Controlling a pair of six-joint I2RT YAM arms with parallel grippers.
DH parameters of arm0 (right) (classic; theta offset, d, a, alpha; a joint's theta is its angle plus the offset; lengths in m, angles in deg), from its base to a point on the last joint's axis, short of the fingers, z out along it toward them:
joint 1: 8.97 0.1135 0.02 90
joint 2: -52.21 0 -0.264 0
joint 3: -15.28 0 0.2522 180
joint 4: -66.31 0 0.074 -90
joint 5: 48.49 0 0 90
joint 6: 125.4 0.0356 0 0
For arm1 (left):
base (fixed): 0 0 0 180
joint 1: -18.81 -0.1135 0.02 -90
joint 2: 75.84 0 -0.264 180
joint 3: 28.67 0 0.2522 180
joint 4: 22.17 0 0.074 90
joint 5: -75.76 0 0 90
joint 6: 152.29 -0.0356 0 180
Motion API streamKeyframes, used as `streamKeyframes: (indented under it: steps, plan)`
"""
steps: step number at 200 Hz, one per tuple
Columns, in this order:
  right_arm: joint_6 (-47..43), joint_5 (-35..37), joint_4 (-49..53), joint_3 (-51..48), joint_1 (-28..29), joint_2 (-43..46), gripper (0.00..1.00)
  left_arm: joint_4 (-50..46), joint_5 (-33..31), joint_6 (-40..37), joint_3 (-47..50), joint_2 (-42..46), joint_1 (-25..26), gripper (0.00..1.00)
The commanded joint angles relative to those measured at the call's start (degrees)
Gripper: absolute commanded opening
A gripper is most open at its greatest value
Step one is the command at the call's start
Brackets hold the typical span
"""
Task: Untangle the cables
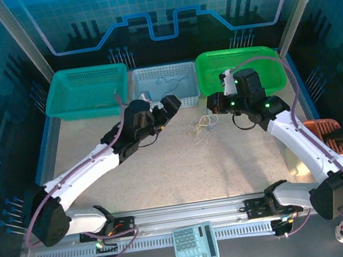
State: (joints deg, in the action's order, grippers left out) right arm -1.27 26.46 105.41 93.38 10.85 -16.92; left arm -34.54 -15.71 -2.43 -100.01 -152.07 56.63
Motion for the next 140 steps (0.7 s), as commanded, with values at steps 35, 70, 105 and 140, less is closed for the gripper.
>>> streamKeyframes:
  steps: [35,70,105,140]
  plan:
    - [0.1,-2.9,-2.1,2.0,0.1,-1.8,0.00,11.0,13.6,-37.0,2.8,-5.9,0.7,0.99]
    - [0.0,-3.0,-2.2,2.1,0.9,-2.5,0.00,16.8,19.3,-40.3,2.5,-9.9,1.2,0.94]
    - [0.8,-3.0,-3.1,2.0,1.9,-2.5,0.00,18.5,19.8,-39.8,-0.1,-14.4,1.9,0.85]
    - [1.4,-3.0,-3.6,2.2,3.0,-2.6,0.00,23.5,19.1,-38.3,-0.6,-17.9,1.9,0.80]
